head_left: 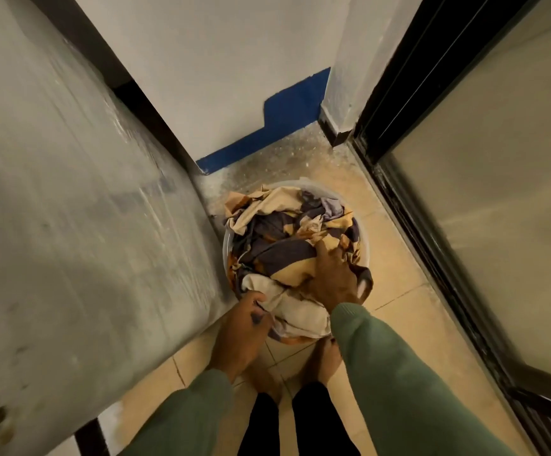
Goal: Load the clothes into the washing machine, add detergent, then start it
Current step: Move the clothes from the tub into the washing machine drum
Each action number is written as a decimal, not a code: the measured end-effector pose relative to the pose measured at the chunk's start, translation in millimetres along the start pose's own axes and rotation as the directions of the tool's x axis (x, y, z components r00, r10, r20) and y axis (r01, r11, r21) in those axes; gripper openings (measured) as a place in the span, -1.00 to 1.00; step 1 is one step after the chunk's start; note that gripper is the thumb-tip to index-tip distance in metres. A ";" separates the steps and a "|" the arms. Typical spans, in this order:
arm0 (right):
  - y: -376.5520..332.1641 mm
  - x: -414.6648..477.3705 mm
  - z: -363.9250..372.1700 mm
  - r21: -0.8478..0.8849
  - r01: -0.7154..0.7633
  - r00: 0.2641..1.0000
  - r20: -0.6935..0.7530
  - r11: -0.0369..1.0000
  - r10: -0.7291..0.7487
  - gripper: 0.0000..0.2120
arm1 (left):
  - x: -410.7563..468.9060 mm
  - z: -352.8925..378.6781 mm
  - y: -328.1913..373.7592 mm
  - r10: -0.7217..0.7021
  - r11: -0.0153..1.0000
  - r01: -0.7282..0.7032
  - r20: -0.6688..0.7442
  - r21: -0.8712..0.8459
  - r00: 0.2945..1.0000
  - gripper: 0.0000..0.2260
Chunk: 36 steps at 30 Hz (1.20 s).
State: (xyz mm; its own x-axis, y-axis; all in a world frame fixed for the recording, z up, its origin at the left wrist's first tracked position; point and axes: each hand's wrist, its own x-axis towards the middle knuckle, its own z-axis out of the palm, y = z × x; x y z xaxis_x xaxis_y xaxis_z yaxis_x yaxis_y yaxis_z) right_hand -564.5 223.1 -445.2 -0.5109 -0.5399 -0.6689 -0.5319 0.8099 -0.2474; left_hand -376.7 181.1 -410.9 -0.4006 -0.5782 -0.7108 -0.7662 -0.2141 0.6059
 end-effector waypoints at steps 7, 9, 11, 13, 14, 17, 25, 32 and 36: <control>0.6 -25.3 -21.8 0.415 0.069 0.984 -0.180 0.907 0.007 -0.54 | 9.1 -5.9 9.8 0.011 1.000 -0.011 0.019 -0.014 1.000 -0.55; -5.5 -31.5 -39.3 0.485 0.105 0.973 -0.233 0.868 0.012 -0.53 | 12.9 -6.6 18.7 0.084 0.996 -0.084 0.010 -0.043 0.996 -0.29; -15.9 -36.7 -58.4 0.525 0.122 0.966 -0.258 0.842 0.021 -0.49 | 17.1 -6.5 31.2 0.137 0.988 -0.135 0.031 -0.069 0.990 -0.06; -26.0 -40.4 -79.7 0.542 0.114 0.957 -0.284 0.833 0.054 -0.47 | 22.8 -3.9 41.1 0.168 0.986 -0.168 0.056 -0.006 0.984 0.07; -30.2 -41.7 -90.1 0.538 0.123 0.949 -0.309 0.834 0.058 -0.48 | 25.3 -2.3 43.5 0.177 0.983 -0.179 0.063 0.033 0.982 0.12; -40.2 -49.9 -123.7 0.594 0.205 0.930 -0.367 0.778 0.034 -0.54 | 24.8 3.0 51.3 0.181 0.983 -0.179 0.048 -0.031 0.982 0.22; -60.1 -88.5 -190.4 0.554 0.351 0.890 -0.447 0.755 -0.086 -0.57 | -3.2 -8.8 120.6 0.301 0.938 -0.314 -0.107 -0.145 0.948 0.24; -104.7 -164.2 -291.4 0.493 0.431 0.868 -0.456 0.756 -0.197 -0.66 | -79.2 -72.5 212.7 0.374 0.927 -0.373 -0.143 0.029 0.916 0.17; -132.9 -205.6 -349.5 0.457 0.430 0.863 -0.461 0.778 -0.206 -0.74 | -131.4 -104.0 262.2 0.388 0.918 -0.397 -0.257 0.019 0.885 -0.01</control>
State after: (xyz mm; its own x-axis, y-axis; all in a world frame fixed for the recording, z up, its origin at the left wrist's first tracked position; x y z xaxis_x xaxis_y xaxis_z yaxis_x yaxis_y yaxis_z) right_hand -624.8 146.3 -29.8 -0.6425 -0.7389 -0.2029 -0.3252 0.5027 -0.8009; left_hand -472.8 119.0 -121.5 -0.5230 -0.7970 -0.3022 -0.5538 0.0482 0.8313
